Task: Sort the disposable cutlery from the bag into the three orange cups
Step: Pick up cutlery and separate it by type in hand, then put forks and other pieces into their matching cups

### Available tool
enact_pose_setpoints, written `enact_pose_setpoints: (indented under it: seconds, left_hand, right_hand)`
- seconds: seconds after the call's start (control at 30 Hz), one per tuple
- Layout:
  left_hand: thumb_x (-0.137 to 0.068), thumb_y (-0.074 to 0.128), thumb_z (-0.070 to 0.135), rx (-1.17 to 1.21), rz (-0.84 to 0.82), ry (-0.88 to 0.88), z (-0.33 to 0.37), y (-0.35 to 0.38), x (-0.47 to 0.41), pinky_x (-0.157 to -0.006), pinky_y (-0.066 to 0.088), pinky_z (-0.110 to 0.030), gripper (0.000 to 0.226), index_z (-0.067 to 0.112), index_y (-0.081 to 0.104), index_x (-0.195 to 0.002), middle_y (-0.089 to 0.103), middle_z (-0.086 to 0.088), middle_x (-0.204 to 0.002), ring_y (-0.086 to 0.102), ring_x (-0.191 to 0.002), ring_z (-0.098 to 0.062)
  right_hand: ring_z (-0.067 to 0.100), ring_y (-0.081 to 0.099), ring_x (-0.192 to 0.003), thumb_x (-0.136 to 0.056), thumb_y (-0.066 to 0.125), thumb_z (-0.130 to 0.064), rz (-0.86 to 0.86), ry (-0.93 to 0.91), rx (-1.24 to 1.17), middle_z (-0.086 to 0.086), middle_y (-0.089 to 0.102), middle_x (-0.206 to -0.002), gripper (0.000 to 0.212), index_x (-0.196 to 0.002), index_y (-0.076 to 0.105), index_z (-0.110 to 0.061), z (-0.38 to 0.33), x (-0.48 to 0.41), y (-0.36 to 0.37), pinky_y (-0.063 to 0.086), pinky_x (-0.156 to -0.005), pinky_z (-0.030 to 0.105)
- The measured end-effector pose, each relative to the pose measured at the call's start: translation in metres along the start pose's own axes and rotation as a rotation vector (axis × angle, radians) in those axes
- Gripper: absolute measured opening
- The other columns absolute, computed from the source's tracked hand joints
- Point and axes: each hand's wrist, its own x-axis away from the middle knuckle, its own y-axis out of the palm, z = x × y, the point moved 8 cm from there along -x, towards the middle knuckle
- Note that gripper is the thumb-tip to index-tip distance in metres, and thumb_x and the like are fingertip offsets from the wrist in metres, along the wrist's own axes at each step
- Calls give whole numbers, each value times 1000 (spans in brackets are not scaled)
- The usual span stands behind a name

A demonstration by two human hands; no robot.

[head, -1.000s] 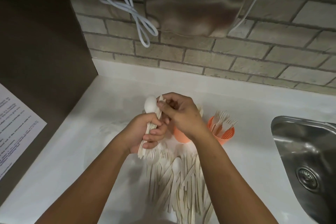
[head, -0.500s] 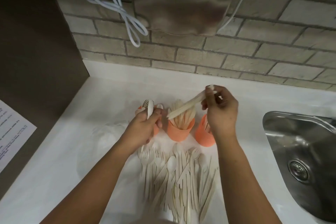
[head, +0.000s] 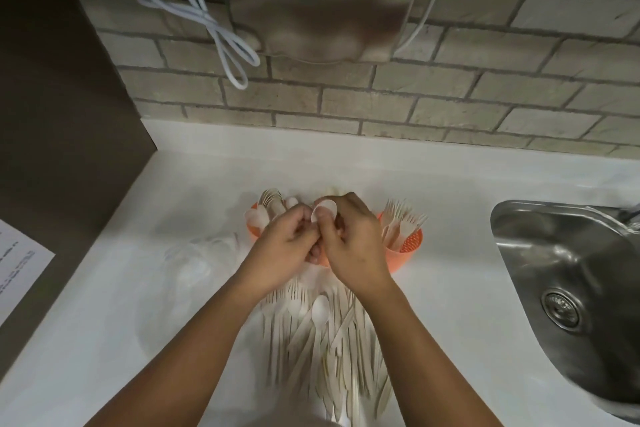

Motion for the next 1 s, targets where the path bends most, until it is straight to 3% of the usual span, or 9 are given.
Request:
enact_pose_setpoints:
  seconds: [0.13, 0.27, 0.4, 0.5, 0.6, 0.7, 0.83, 0.9, 1.0]
  left_hand:
    - [-97, 69, 18, -372, 229, 292, 30, -40, 4, -87, 53, -21, 15, 24, 71, -110, 67, 8, -103, 68, -97, -7]
    - [-101, 61, 23, -415, 395, 188, 20, -92, -6, -99, 47, -26, 30, 32, 67, -129, 57, 11, -125, 59, -113, -9]
    - [-97, 64, 7, -627, 308, 137, -12, -99, -12, -99, 53, -36, 35, 18, 70, -129, 56, 1, -121, 62, -111, -23]
    - [-93, 66, 3, -666, 268, 164, -27, -93, -8, -94, 56, -39, 37, 16, 71, -128, 55, 2, -112, 62, -107, -24]
    - [-98, 62, 15, -648, 392, 144, -31, -94, 0, -100, 54, -49, 45, 24, 58, -142, 56, -5, -131, 59, -117, -26]
    - [-99, 62, 19, -476, 525, 184, -11, -82, 26, -92, 55, -38, 39, 24, 56, -137, 53, 0, -126, 61, -105, -16]
    - [-96, 64, 37, -537, 369, 70, 0, -51, 63, -70, 54, -32, 15, 26, 54, -98, 63, 10, -86, 63, -77, -10]
    - [-93, 56, 63, -832, 143, -195, -35, -41, 77, -73, 56, -33, 38, 25, 55, -96, 65, 10, -86, 65, -79, -14]
    - [-77, 37, 95, -1127, -83, -562, -98, -40, 103, -81, 58, -31, 87, 23, 51, -122, 65, 6, -116, 68, -99, -18]
  right_hand:
    - [-3, 56, -75, -98, 64, -10, 89, -13, -88, -13, 60, -88, 18, -114, 71, -14, -18, -21, -1, 39, -74, 9]
    - [3, 57, -76, -102, 61, -11, 89, -126, -104, -6, 65, -91, 14, -114, 68, -10, -38, -43, 18, 46, -75, 17]
    - [25, 66, -78, -100, 58, -9, -122, -221, 56, 9, 67, -88, 15, -106, 72, -8, -25, -41, 65, 54, -70, 38]
    - [33, 62, -80, -93, 54, -9, -232, -287, 224, 11, 64, -91, 20, -96, 73, -6, -21, -25, 82, 52, -73, 34]
    - [28, 57, -93, -95, 49, -15, -139, -281, 249, 10, 61, -106, 29, -112, 71, -8, -32, -7, 64, 48, -82, 32]
    - [18, 53, -84, -94, 54, -11, -104, -145, 147, 6, 59, -96, 15, -103, 66, -7, -29, 18, 35, 42, -75, 27]
    - [12, 53, -72, -99, 55, -29, -276, 218, 234, -1, 58, -91, 14, -96, 59, -16, 26, 75, 2, 39, -64, 26]
    - [17, 58, -79, -101, 51, -46, -359, 482, 414, 2, 60, -97, 29, -101, 54, -17, 66, 116, -22, 45, -68, 30]
    - [30, 59, -97, -98, 44, -62, -431, 829, 578, 6, 52, -110, 50, -114, 43, -14, 111, 173, -55, 51, -81, 40]
